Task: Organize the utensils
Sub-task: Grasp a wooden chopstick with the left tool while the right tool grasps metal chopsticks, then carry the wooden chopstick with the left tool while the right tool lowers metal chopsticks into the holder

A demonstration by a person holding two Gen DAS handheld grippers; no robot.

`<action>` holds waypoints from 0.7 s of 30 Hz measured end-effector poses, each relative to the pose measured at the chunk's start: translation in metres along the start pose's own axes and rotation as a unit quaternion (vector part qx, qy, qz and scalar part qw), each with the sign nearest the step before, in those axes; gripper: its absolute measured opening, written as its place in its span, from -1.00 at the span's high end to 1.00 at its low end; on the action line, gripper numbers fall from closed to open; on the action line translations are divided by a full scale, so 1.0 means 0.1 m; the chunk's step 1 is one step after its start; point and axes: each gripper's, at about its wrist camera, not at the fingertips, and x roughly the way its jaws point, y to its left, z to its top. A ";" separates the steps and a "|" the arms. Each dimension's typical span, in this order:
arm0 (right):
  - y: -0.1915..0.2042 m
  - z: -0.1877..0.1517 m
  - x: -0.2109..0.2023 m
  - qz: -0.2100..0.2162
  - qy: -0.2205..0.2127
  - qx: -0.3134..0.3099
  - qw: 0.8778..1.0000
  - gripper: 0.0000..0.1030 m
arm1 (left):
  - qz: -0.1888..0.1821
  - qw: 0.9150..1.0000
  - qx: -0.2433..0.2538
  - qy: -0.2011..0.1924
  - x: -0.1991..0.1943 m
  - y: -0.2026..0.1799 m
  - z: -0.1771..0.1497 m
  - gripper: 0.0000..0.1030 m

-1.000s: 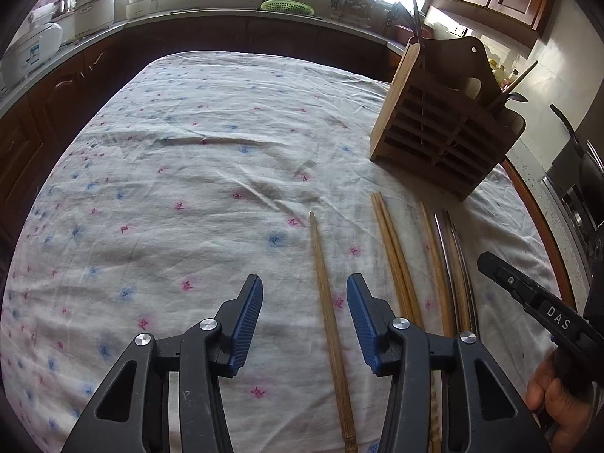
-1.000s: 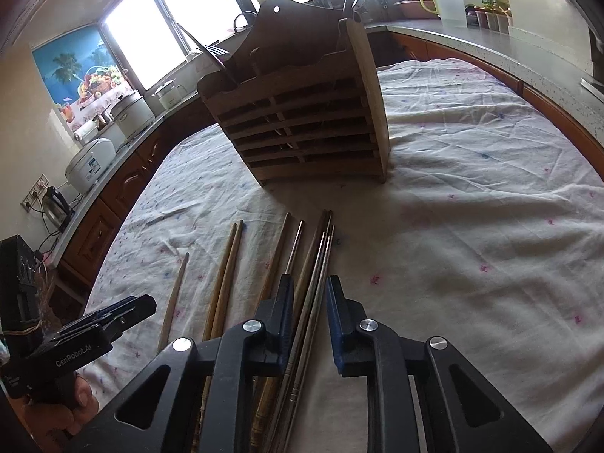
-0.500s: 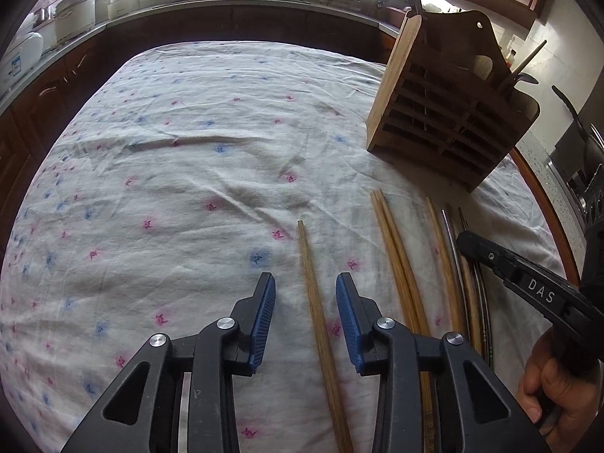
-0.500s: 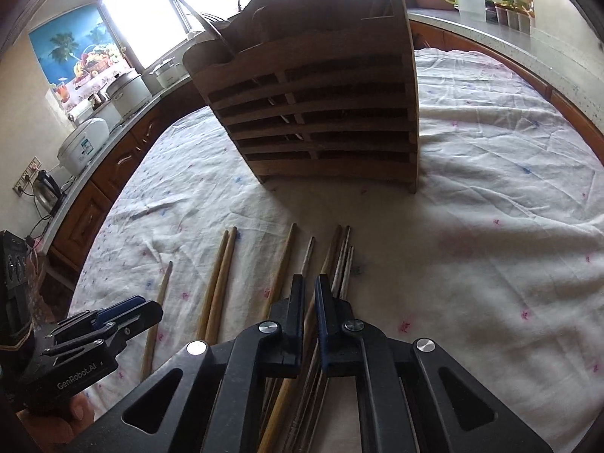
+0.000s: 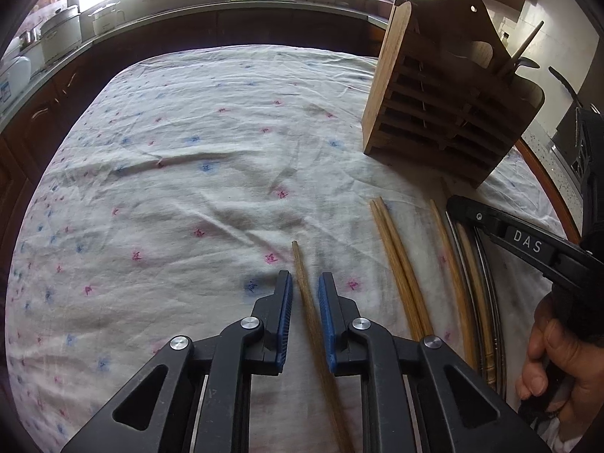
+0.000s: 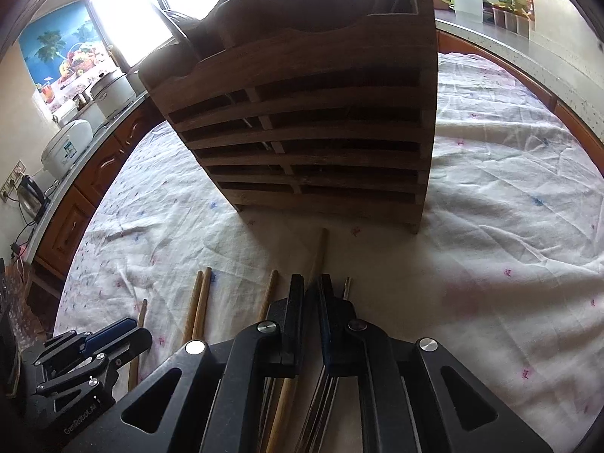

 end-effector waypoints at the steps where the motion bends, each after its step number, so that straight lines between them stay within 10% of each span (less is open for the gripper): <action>1: 0.01 0.02 0.02 -0.004 0.000 -0.004 1.000 0.83 | 0.001 1.000 0.000 0.000 0.00 0.00 0.00 0.79; 9: 0.01 0.04 -0.01 0.009 0.002 -0.009 1.000 0.87 | -0.029 0.999 -0.026 -0.006 -0.07 0.11 -0.05 0.94; 21: 0.14 -0.15 -1.11 0.089 -0.082 -0.005 0.993 0.90 | -0.092 0.991 -0.048 -0.087 -1.06 0.27 -0.20 0.94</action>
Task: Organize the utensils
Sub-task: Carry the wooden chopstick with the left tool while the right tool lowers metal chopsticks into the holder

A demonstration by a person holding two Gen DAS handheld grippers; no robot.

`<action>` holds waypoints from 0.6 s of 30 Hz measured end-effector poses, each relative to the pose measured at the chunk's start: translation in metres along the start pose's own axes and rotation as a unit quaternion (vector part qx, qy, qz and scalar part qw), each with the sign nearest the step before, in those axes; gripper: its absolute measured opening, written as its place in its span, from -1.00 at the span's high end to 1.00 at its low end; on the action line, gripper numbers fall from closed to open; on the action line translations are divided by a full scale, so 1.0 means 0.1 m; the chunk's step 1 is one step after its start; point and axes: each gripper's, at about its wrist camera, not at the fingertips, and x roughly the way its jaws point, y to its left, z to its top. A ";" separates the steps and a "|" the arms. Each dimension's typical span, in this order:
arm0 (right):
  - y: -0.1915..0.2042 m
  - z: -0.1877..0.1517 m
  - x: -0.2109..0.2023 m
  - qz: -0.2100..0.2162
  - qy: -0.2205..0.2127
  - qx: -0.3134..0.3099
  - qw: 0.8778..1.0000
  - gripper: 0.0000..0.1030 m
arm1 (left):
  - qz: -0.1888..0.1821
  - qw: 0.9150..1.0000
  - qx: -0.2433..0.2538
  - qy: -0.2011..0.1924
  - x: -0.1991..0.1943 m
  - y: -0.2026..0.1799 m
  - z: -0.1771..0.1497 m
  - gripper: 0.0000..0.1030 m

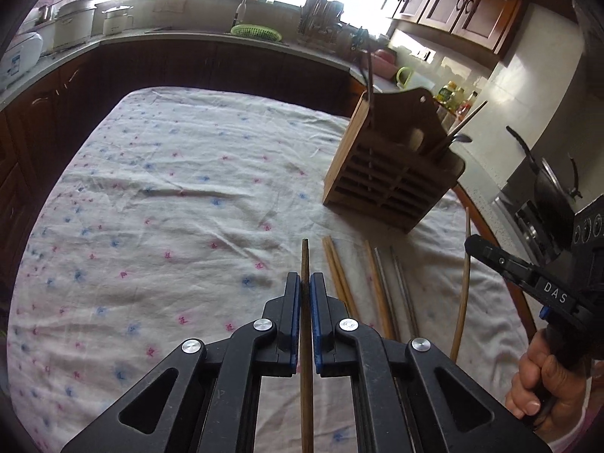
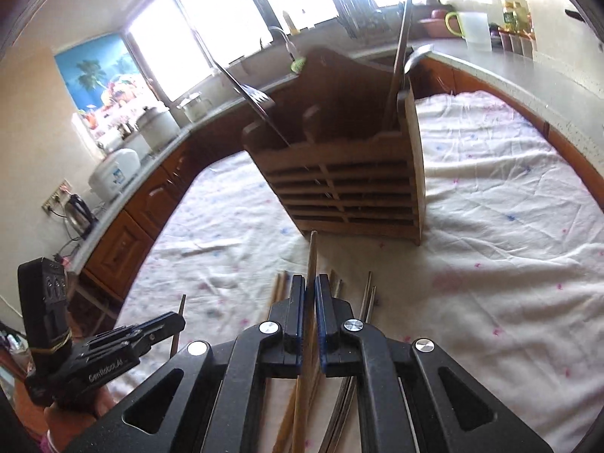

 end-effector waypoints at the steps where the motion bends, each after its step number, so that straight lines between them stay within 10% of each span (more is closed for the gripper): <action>1: 0.02 0.01 -0.11 0.005 -0.009 -0.003 1.000 0.90 | -0.005 1.000 0.000 -0.009 -0.11 -0.01 0.01 0.94; 18: 0.18 0.33 -0.95 0.018 -0.107 -0.024 0.994 0.90 | -0.037 0.995 0.030 -0.090 -1.11 -0.21 0.02 0.94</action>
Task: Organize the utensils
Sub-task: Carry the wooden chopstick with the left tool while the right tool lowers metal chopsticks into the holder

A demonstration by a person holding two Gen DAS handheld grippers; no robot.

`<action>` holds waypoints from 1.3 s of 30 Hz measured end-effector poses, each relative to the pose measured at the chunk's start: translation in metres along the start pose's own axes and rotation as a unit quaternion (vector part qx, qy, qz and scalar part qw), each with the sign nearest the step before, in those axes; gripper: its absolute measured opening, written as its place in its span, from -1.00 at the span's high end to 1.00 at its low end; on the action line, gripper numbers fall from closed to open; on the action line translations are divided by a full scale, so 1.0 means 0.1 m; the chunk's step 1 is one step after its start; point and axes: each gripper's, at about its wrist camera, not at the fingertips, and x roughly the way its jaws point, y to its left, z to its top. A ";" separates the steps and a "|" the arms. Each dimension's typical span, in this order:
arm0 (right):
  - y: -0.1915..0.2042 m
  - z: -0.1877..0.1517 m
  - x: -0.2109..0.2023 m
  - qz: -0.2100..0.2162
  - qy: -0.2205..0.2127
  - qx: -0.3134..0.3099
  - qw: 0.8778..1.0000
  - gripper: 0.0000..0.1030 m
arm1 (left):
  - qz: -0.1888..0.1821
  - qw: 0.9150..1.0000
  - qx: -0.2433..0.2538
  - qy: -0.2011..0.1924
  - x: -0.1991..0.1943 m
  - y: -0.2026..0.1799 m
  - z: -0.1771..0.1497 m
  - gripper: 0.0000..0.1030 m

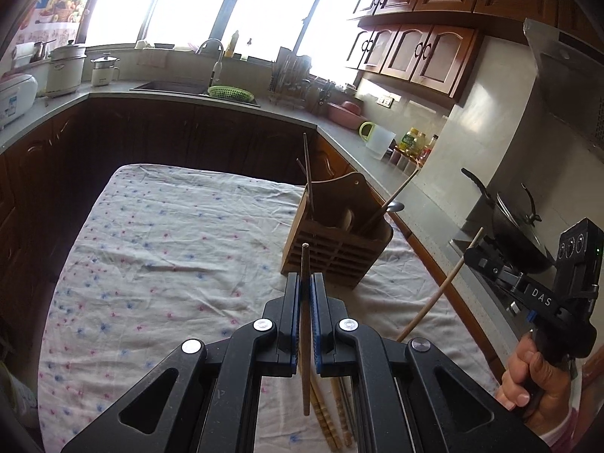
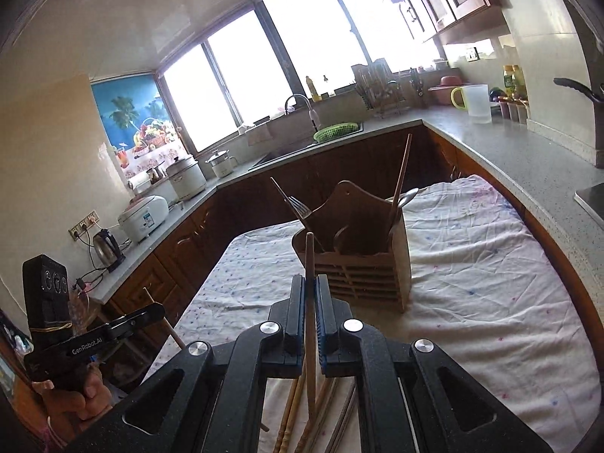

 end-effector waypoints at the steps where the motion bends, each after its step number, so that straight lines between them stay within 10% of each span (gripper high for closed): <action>1: 0.00 0.01 -0.01 -0.001 -0.002 -0.001 1.000 0.90 | 0.000 1.000 0.000 0.000 0.03 -0.01 0.02 0.94; 27: -0.20 0.70 -0.07 -0.033 -0.088 0.000 0.996 0.90 | -0.008 0.995 0.036 -0.090 0.22 -0.23 0.83 0.94; 39: -0.36 1.33 0.29 -0.081 -0.145 -0.014 0.986 0.90 | -0.002 0.990 0.029 -0.137 1.04 -0.24 1.35 0.94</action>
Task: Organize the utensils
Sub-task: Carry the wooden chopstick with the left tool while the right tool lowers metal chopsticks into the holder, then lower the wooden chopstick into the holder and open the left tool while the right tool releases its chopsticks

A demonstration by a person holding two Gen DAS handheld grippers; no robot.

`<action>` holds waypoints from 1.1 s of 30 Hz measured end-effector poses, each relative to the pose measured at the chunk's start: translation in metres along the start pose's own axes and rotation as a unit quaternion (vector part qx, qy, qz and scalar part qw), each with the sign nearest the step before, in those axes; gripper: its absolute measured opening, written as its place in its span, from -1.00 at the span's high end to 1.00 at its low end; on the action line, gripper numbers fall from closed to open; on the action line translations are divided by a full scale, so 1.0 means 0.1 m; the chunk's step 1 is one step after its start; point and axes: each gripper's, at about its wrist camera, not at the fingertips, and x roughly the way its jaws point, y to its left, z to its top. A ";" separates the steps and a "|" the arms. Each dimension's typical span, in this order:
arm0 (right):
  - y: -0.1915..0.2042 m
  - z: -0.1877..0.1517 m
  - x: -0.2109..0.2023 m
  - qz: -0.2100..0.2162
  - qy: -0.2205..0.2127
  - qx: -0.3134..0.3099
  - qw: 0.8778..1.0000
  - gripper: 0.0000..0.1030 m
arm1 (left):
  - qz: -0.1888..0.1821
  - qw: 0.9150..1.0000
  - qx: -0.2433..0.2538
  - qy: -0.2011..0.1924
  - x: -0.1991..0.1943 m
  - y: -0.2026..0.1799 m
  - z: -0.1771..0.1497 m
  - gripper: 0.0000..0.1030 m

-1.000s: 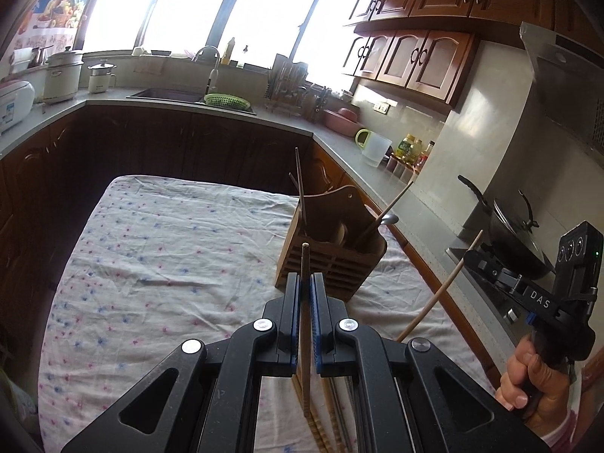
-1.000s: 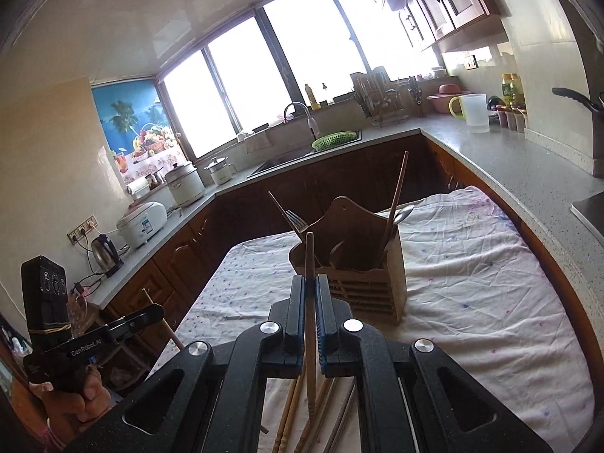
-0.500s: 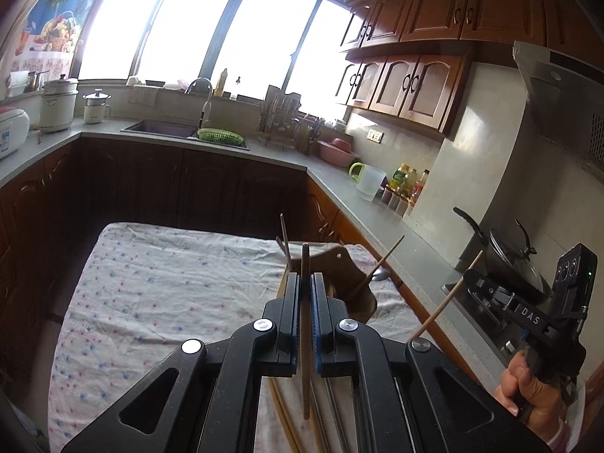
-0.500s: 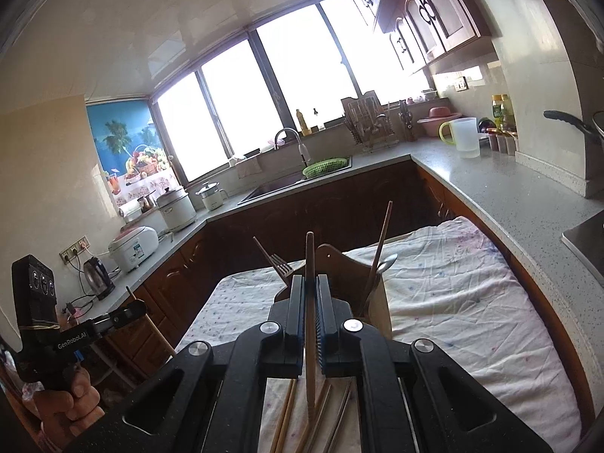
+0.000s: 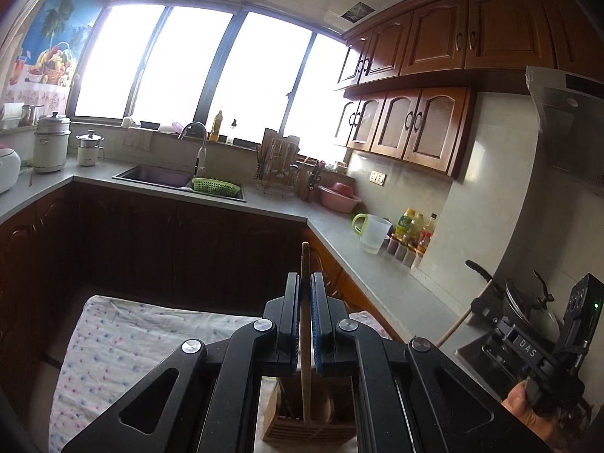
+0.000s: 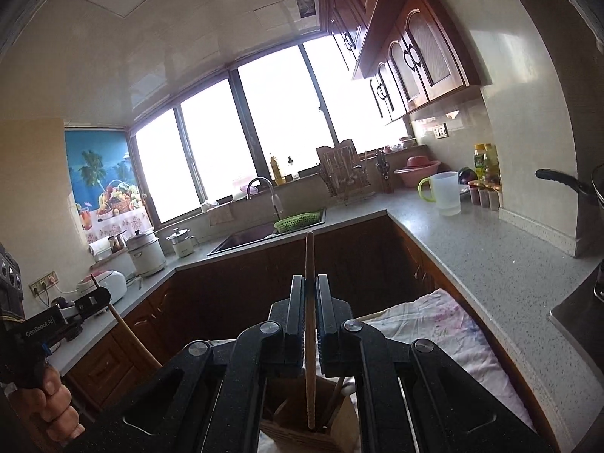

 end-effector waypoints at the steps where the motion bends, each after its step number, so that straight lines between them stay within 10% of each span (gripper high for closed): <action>1: 0.00 -0.02 0.05 -0.002 0.001 -0.003 1.000 0.90 | 0.003 1.000 -0.002 0.001 0.11 0.01 -0.04 0.94; 14: -0.16 -0.69 0.51 -0.021 0.044 -0.005 0.999 0.90 | 0.029 0.998 -0.030 0.049 1.12 0.16 -0.70 0.93; 33: -0.30 -0.81 0.64 -0.027 0.079 0.020 0.996 0.89 | 0.034 0.996 -0.025 0.080 1.28 0.25 -0.63 0.90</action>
